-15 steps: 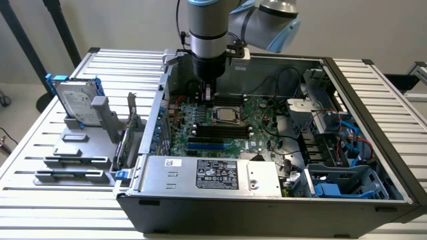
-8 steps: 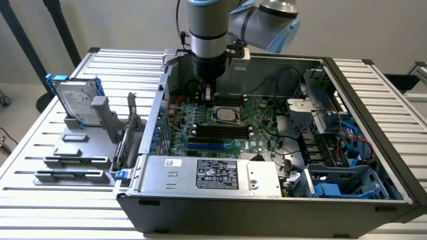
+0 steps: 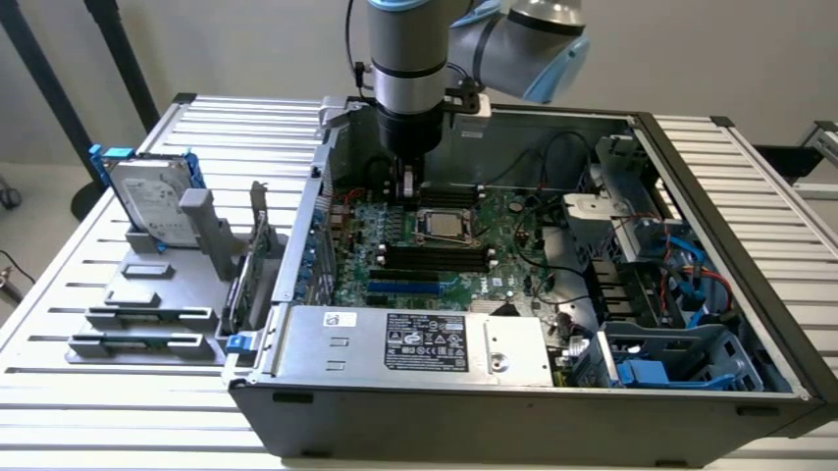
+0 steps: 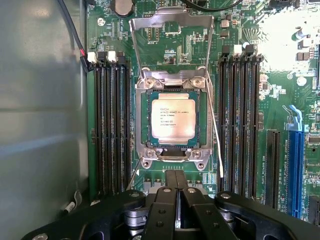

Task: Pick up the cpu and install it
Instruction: 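Close the cpu cover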

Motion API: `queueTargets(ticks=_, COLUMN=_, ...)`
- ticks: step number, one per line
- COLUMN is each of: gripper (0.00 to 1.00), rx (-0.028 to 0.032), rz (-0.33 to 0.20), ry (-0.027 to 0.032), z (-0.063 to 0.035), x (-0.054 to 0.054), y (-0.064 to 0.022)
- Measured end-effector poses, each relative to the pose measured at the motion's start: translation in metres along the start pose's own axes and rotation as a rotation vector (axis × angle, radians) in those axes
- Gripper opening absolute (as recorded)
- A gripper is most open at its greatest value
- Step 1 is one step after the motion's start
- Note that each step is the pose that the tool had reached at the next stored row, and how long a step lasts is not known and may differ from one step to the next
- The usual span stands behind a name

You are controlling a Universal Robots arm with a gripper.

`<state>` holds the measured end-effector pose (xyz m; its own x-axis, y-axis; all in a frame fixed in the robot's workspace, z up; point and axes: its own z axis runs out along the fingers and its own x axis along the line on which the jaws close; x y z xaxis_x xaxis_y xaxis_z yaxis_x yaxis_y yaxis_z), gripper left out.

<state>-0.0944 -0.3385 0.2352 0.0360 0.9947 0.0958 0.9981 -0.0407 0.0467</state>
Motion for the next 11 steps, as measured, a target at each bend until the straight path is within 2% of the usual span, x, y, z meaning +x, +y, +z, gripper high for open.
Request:
queueTargets(ticks=2, gripper=0.11, rx=0.0028, rz=0.000, ry=0.0000, z=-0.0019, x=-0.002, y=0.0009)
queueTargets(ticks=4, gripper=0.11, rx=0.0055, rz=0.001, ry=0.0014, z=-0.0073, x=-0.003, y=0.0052)
queueTargets(ticks=11, gripper=0.11, rx=0.0171, rz=0.000, ry=0.0017, z=-0.0375, x=-0.006, y=0.0253)
